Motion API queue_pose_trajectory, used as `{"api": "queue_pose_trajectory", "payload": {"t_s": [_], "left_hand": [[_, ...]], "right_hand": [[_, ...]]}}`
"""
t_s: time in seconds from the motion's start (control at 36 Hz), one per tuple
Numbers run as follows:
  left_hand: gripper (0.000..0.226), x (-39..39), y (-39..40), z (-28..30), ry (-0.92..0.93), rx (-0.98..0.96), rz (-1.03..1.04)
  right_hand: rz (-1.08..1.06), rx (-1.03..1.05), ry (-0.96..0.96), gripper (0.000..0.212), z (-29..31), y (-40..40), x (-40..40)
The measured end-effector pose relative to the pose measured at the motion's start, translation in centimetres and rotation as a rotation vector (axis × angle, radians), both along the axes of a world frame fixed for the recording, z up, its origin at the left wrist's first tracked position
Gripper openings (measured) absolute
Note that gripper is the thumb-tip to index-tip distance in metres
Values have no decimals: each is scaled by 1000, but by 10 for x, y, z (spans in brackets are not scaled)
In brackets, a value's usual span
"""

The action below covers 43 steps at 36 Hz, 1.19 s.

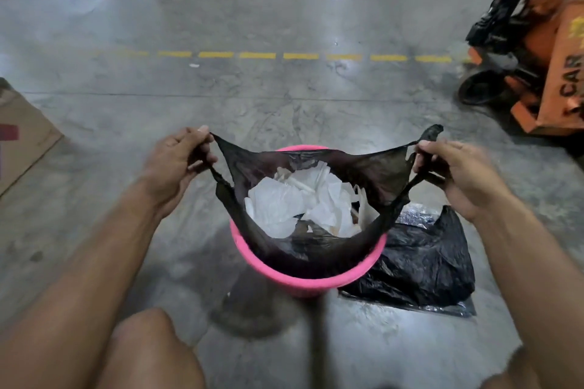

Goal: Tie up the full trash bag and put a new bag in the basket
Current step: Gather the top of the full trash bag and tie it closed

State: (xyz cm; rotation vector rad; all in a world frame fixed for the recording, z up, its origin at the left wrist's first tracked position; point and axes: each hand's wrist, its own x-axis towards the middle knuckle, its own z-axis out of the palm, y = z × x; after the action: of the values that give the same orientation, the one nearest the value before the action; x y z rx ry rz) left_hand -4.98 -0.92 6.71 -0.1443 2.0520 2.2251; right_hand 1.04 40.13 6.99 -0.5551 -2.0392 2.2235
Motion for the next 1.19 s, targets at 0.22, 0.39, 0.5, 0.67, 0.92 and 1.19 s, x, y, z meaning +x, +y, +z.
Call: {"api": "queue_pose_trajectory", "payload": {"t_s": [0.22,0.39,0.5,0.67,0.92,1.19], "left_hand": [[25,11,33,-16,179,325,-94],[49,16,74,-26,333,-5,-271],[68,17,98,-39,375,-228,-475],[43,24,128,-46,369,-409,-565],[54,28,136,-64,139,-132,-504],[69,19,132,-65,74,-5,-596]], "right_hand": [[-16,93,202,18,0,-30,3],[184,127,312,30,1,-65,-5],[342,636,418,20,5,-88,0],[481,1244,669,13,7,-127,3],[289,787,566,21,-8,-102,-6],[288,1016,677,18,-40,-96,-14]]}}
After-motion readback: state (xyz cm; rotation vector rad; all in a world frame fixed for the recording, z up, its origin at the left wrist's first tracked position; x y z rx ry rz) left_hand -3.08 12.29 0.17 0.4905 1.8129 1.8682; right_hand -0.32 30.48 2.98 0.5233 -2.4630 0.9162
